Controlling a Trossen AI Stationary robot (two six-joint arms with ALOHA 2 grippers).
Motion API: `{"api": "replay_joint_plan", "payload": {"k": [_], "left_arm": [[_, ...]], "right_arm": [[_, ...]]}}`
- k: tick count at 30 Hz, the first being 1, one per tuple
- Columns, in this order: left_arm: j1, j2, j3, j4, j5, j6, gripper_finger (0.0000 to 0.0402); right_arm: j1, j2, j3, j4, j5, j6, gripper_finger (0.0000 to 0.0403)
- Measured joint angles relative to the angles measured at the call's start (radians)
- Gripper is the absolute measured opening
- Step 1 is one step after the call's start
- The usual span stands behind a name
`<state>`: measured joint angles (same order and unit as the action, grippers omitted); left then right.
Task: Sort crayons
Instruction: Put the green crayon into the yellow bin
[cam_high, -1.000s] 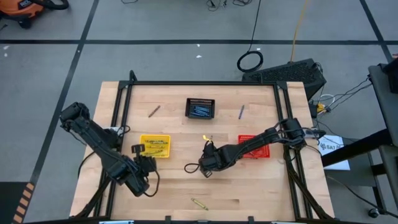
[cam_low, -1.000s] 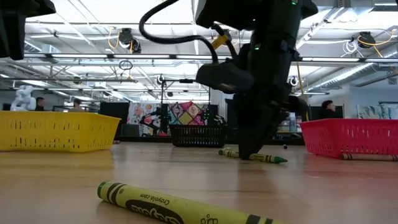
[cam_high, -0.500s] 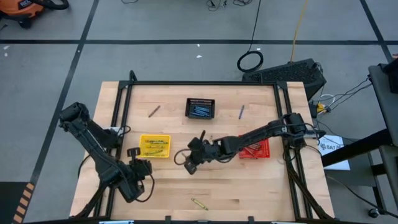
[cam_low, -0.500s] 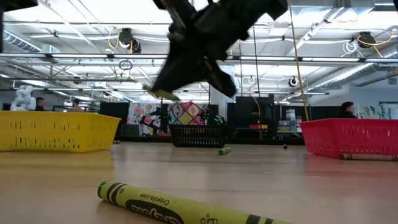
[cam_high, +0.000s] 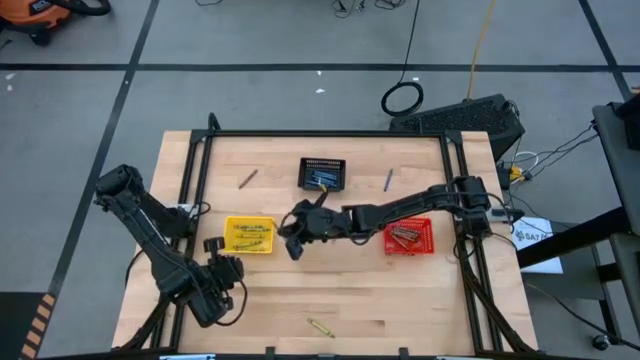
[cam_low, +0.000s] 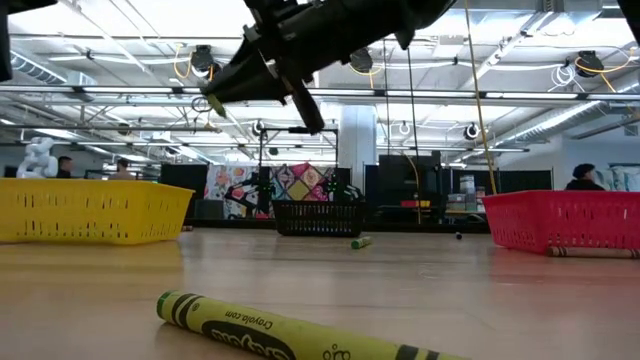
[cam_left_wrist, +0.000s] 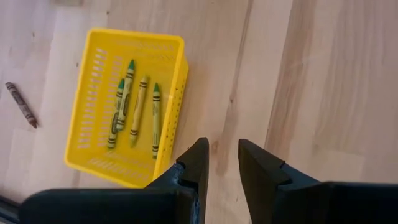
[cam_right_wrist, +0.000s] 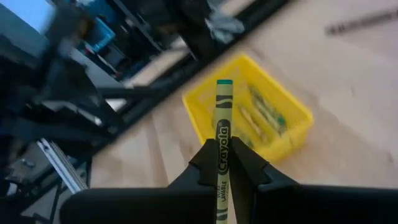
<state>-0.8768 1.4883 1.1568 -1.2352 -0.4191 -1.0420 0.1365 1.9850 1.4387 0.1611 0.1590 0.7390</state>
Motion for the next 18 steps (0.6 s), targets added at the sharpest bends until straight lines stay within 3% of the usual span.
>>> {"api": "replay_joint_plan", "payload": {"k": [10,18], "left_arm": [[0.000,0.000,0.000,0.001,0.000,0.001,0.0083],[0.000,0.000,0.000,0.000,0.001,0.002,0.0083]], "right_arm": [[-0.051,0.023,0.018,0.175,-0.011,-0.123,0.0000],[-0.077,0.165,0.213,0.151,-0.101,-0.266,0.0000]]}}
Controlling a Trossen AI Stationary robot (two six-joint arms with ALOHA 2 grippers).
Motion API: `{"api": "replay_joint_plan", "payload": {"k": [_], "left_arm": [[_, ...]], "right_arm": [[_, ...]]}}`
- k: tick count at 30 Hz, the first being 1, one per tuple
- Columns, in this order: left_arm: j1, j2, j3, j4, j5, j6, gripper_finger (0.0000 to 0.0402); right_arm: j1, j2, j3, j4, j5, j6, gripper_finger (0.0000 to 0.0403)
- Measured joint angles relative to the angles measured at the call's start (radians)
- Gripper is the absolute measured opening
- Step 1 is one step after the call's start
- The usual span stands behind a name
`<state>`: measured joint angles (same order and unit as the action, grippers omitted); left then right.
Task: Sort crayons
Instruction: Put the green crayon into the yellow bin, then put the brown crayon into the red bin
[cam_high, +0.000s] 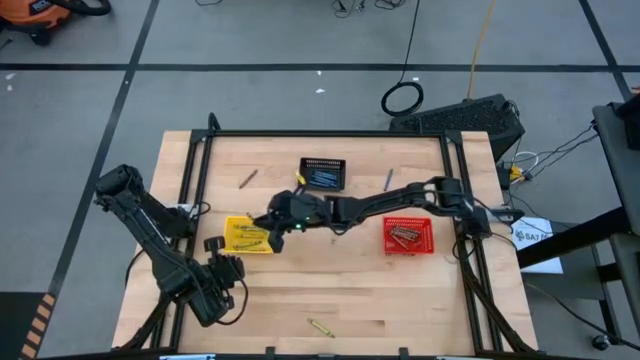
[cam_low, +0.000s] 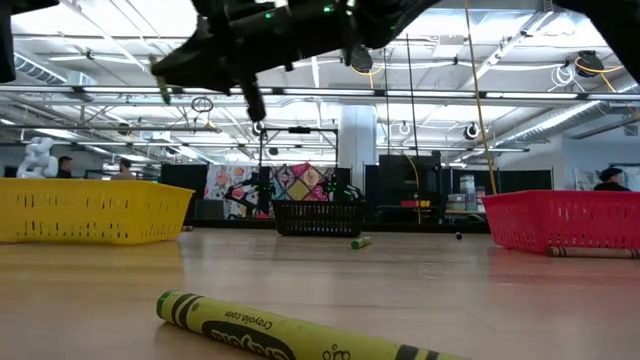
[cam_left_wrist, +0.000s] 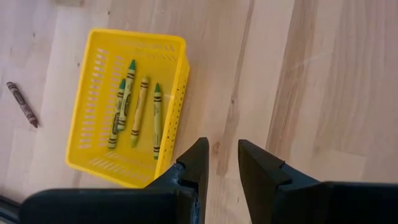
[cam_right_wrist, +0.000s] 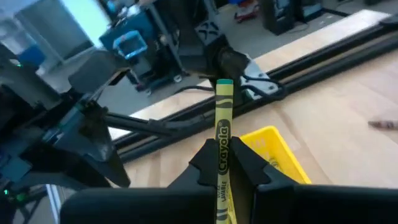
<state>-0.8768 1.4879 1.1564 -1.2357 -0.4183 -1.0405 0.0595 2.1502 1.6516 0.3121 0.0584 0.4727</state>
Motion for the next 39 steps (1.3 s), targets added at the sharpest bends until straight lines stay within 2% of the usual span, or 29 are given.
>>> {"api": "replay_joint_plan", "payload": {"k": [9,15,21,30,35,39], "left_arm": [[0.000,0.000,0.000,-0.004,0.024,0.008,0.0083],[0.000,0.000,0.000,-0.005,0.025,0.009,0.0083],[0.000,0.000,0.000,-0.005,0.025,0.009,0.0083],[0.000,0.000,0.000,-0.004,0.023,0.006,0.0083],[0.009,0.000,0.000,-0.018,-0.012,0.006,0.0083],[0.037,0.000,0.000,-0.097,-0.064,0.002,0.0083]], "right_arm": [[-0.024,0.151,0.195,-0.202,-0.113,-0.108,0.0000],[-0.036,0.235,0.233,-0.217,-0.166,-0.115,0.0000],[-0.034,0.254,0.238,-0.227,-0.196,-0.115,0.0004],[-0.035,0.254,0.238,-0.219,-0.194,-0.120,0.0063],[-0.034,0.243,0.238,-0.229,-0.193,-0.119,0.0097],[-0.034,0.177,0.238,-0.326,-0.201,-0.122,0.0115]]}}
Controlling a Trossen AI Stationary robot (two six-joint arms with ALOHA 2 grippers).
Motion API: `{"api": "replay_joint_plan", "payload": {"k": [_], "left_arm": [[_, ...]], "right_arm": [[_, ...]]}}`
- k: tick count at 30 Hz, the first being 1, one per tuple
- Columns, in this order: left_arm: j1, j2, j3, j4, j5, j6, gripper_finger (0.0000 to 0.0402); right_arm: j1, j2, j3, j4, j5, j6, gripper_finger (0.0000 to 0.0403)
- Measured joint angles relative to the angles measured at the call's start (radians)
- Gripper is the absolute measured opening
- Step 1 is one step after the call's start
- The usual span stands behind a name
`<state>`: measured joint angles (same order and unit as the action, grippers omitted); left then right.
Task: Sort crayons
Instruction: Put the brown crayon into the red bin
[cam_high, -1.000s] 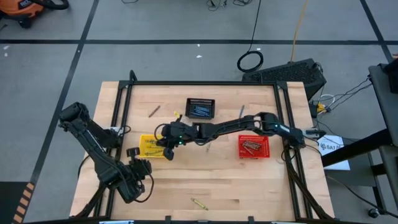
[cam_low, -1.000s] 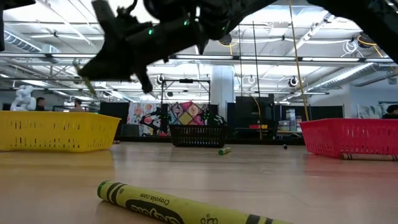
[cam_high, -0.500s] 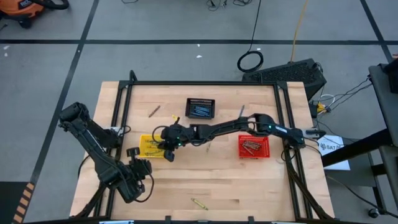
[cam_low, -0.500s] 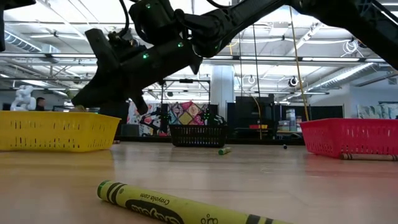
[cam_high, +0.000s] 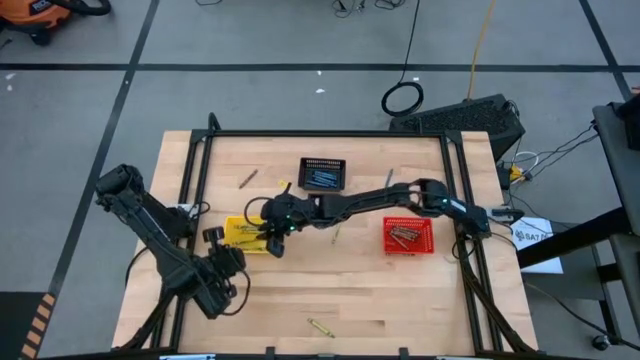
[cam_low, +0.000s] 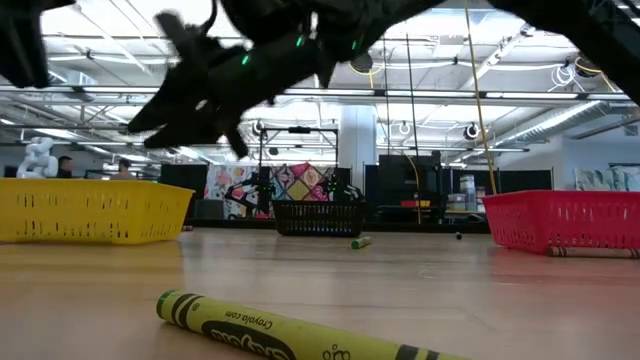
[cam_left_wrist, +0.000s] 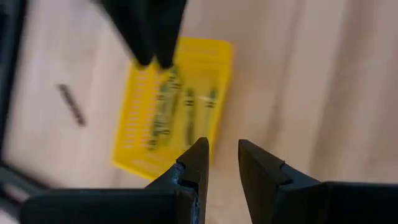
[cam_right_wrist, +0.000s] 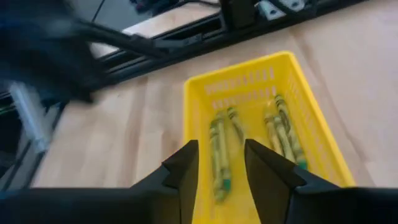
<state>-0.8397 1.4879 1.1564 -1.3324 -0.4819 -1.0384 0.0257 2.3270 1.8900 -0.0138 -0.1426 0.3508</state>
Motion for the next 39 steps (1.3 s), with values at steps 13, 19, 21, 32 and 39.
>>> {"api": "replay_joint_plan", "payload": {"k": [13,19,21,32,39], "left_arm": [[0.307,0.000,0.000,-0.053,-0.116,0.274,0.0083],[0.492,0.000,0.000,-0.021,-0.132,0.442,0.0083],[0.555,0.000,0.000,0.018,-0.128,0.511,0.0083],[0.915,0.000,0.000,0.213,0.110,0.861,0.0083],[1.189,0.000,0.000,0.202,0.317,0.970,0.0083]], "right_arm": [[0.004,-0.381,0.000,-0.655,0.036,0.108,0.0125],[0.034,-0.518,0.000,-0.882,0.179,0.145,0.0125],[0.046,-0.546,0.000,-0.962,0.228,0.167,0.0125],[0.118,-0.569,-0.008,-1.318,0.407,0.321,0.0125],[0.155,-0.570,-0.036,-1.441,0.463,0.371,0.0125]]}}
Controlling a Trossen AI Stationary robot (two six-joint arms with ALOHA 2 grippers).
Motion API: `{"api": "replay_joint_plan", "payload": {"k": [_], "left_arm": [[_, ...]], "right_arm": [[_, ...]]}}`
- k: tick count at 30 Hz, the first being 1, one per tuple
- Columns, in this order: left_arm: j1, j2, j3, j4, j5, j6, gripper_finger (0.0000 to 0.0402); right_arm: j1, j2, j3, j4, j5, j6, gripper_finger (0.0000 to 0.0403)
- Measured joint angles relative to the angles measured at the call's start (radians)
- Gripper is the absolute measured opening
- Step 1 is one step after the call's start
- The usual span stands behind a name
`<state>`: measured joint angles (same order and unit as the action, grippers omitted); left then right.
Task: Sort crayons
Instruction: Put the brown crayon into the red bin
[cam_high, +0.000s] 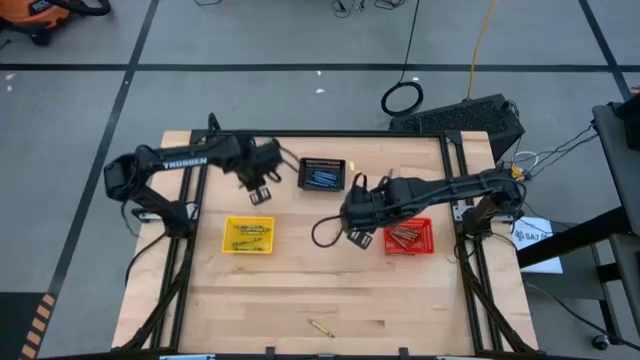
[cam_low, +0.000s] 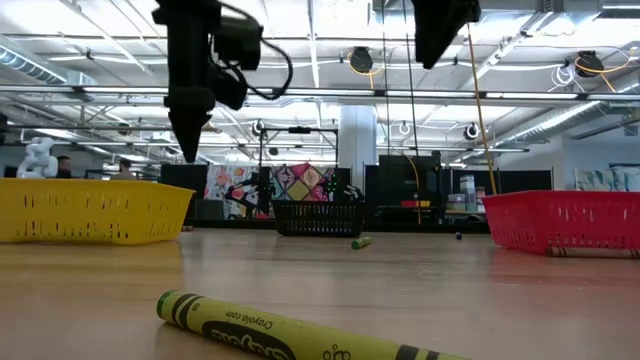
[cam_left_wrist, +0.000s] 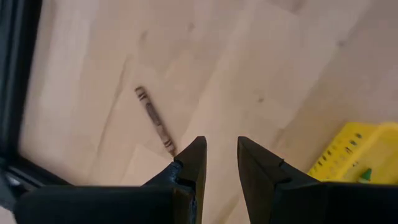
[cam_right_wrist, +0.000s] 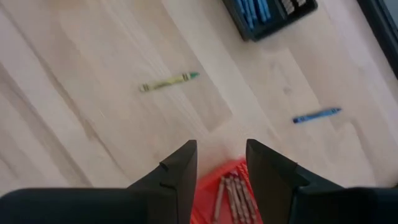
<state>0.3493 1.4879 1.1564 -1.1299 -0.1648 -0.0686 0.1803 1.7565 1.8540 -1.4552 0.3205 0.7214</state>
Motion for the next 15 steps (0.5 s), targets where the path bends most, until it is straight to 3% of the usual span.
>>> {"api": "replay_joint_plan", "payload": {"k": [7,12,15], "left_arm": [[0.234,0.000,0.000,0.000,0.096,0.055,0.0083],[0.320,0.000,-0.021,0.046,0.210,0.108,0.0083],[0.355,0.000,-0.076,0.104,0.223,0.111,0.0083]], "right_arm": [[0.028,0.002,-0.052,-0.031,-0.003,0.000,0.0125],[0.047,0.003,-0.103,-0.044,-0.003,0.001,0.0125],[0.057,0.003,-0.133,-0.048,-0.007,0.006,0.0125]]}}
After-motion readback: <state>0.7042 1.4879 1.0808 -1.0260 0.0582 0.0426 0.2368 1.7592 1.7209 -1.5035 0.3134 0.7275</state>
